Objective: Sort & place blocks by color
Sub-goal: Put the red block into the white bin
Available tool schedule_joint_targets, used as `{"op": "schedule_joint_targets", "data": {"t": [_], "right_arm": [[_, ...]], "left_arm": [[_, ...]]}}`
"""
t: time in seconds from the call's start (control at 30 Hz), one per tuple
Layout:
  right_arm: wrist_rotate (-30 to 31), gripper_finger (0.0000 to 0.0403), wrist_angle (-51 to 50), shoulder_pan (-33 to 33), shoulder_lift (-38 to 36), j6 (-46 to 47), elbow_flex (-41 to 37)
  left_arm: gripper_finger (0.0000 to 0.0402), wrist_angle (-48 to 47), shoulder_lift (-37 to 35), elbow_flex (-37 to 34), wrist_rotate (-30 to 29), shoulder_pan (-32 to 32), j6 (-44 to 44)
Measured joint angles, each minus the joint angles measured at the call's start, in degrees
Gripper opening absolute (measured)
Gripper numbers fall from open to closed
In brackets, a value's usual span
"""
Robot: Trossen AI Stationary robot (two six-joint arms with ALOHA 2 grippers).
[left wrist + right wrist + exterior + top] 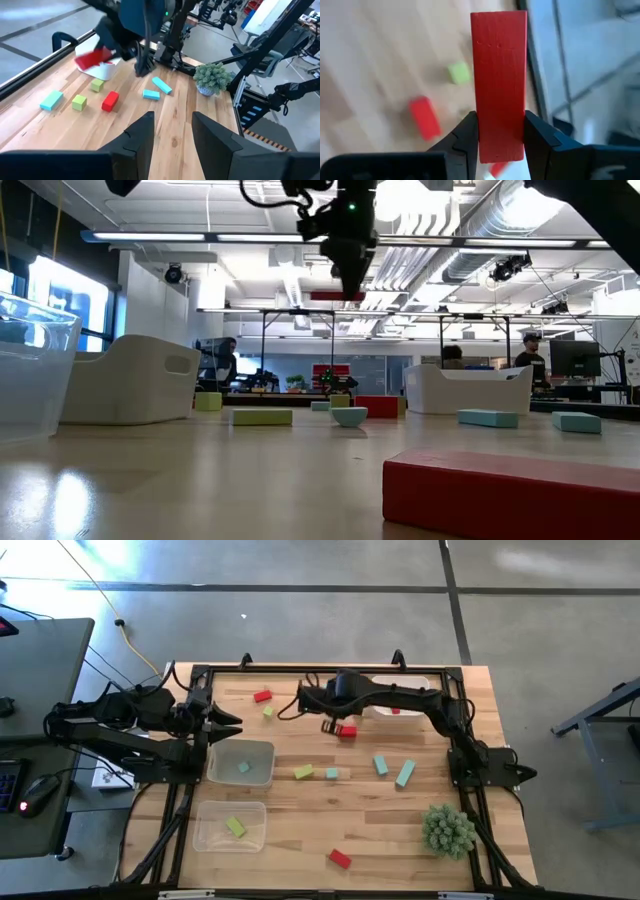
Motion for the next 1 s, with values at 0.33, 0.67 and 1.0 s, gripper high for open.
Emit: {"op": "schedule_joint_targets", "data": {"t": [0.33,0.67,1.0], "right_arm": [[4.7,0.0092,-3.9,-4.4,-2.2,6.6,-5.3],[3.5,0.0092,1.7,-11.9,-14.1,11.7,-27.4],[-7.4,0.0092,14.4,-19.7,-23.8,11.1,-45.1]], "left_arm": [[0.0122,-0.4,0.8,0.0,-5.9,0.0,4.9],[0.0122,2.8,5.3,0.0,-12.9,1.6,13.6],[0.0122,8.8,11.6,0.0,-12.7,11.4,19.8]]}}
